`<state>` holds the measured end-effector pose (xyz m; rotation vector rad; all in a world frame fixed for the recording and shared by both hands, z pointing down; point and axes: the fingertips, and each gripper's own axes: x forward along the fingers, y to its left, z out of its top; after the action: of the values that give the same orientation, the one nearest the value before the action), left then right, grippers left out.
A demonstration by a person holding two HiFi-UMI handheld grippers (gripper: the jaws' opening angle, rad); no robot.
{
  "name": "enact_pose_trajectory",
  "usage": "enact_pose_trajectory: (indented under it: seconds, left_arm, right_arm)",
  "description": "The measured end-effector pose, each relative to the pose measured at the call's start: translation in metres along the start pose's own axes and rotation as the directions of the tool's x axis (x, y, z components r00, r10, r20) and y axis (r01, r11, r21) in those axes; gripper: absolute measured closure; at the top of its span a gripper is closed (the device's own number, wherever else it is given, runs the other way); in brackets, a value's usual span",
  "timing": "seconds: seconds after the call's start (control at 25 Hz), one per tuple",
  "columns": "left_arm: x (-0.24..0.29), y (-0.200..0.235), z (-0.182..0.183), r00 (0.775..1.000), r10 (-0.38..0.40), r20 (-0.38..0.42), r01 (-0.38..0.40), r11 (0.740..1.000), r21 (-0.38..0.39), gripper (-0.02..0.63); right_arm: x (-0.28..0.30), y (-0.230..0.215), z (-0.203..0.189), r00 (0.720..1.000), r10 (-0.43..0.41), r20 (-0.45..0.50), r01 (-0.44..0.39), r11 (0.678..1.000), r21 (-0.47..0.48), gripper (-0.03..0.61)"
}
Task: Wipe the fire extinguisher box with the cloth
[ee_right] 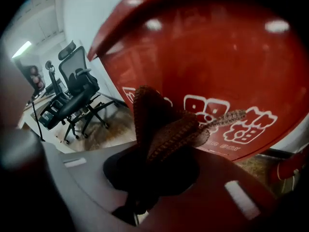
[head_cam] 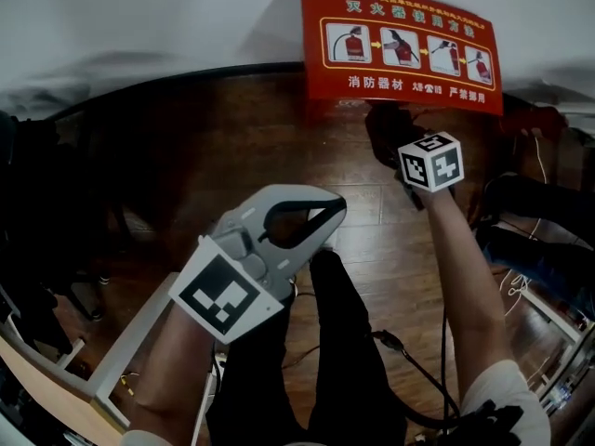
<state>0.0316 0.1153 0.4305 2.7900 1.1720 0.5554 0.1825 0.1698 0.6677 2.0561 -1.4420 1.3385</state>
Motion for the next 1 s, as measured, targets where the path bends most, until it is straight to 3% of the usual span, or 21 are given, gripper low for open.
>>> enact_pose_trajectory:
  seconds: [0.28,0.68,1.0]
  left_arm:
    - [0.021,0.012,-0.04,1.0,-0.006,0.001,0.006,1.0,-0.021,0.614]
    - [0.043,0.03,-0.089,0.999,-0.034,0.015,0.033,0.999,0.017,0.614]
    - [0.029,0.027,-0.082,0.999,-0.018,0.03,0.018,1.0,0.006,0.614]
  right_arm:
    - [0.073,-0.031,-0.044,0.998,-0.024,-0.054,0.024,1.0,0.0,0.526]
    - [0.171,-0.061,-0.115,0.988,-0.025,-0.154,0.029,0.999,0.026,0.526]
    - [0.153,-0.033,-0.111,0.988,-0.014,-0.152,0.017,1.0,0.019,0.526]
